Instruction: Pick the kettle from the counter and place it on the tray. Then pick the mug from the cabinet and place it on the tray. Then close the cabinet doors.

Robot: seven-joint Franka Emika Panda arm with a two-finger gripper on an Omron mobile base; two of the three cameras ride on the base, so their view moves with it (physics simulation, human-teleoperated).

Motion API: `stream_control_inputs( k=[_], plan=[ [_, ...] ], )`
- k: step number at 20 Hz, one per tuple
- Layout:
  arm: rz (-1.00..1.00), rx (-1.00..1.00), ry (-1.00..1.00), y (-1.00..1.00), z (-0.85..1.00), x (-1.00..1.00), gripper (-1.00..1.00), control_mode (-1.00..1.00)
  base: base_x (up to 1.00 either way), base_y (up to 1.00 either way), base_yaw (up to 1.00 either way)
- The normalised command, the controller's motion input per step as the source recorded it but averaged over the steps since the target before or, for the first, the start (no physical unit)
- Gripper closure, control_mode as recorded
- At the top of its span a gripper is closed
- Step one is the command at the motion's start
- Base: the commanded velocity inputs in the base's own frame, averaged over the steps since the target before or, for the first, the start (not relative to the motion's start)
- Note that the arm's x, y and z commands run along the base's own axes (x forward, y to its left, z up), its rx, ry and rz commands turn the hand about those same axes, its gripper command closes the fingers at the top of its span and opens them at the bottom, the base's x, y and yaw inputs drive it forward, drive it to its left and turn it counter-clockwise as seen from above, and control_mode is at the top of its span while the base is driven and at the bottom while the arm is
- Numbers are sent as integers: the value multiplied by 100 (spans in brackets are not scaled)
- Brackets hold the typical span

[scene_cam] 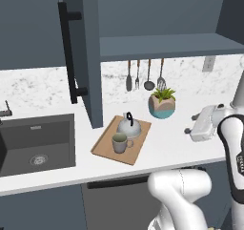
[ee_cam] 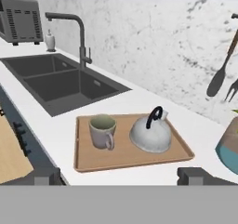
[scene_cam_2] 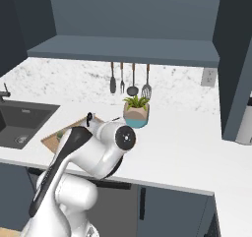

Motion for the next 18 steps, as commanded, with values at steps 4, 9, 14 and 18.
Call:
stream_control_inputs(
  k=[4,9,14,18],
  plan=[
    [-1,0,0,-62,0,-30,-100,-100,0,0,0],
    [0,6,0,-66,0,-23,-100,-100,0,0,0],
    [0,10,0,-59,0,-29,-100,-100,0,0,0],
    [0,13,-1,-52,0,-31,-100,-100,0,0,0]
  ],
)
